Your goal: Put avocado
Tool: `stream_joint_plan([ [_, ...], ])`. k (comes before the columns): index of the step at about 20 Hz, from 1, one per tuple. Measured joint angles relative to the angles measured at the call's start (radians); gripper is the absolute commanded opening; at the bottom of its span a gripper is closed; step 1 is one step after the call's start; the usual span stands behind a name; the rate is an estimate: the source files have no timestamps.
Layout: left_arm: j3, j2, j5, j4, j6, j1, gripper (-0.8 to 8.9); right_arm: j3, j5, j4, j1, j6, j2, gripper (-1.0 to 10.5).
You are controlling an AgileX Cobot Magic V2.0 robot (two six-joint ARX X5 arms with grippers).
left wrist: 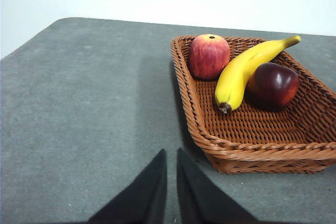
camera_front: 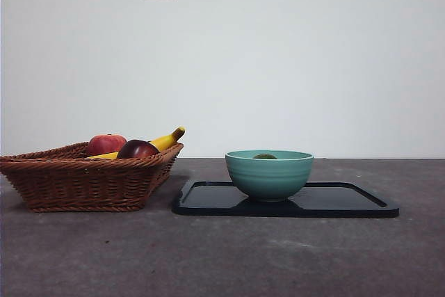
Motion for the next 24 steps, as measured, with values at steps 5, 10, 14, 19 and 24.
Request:
stream_joint_plan([
  [5,0.000,0.000,0.000,0.000,0.000,0.000,0.28,-0.177,-0.001,0.338,-0.232,-0.076,-0.063,0.2],
  [10,0.000,0.000,0.000,0.000,0.000,0.000,0.28,-0.605,-0.003,0.878,-0.445,-0.084,-0.193,0.2],
  [14,0.000,0.000,0.000,0.000,0.000,0.000,0.28,-0.762,-0.003,0.969,-0.517,-0.083,-0.236,0.2],
  [19,0.000,0.000,0.000,0.000,0.000,0.000,0.28,-0.856,-0.003,0.972,-0.576,-0.083,-0.255,0.2],
  [24,0.000,0.000,0.000,0.000,0.000,0.000,0.28,-0.888,-0.003,0.966,-0.616,-0.085,-0.257,0.2],
])
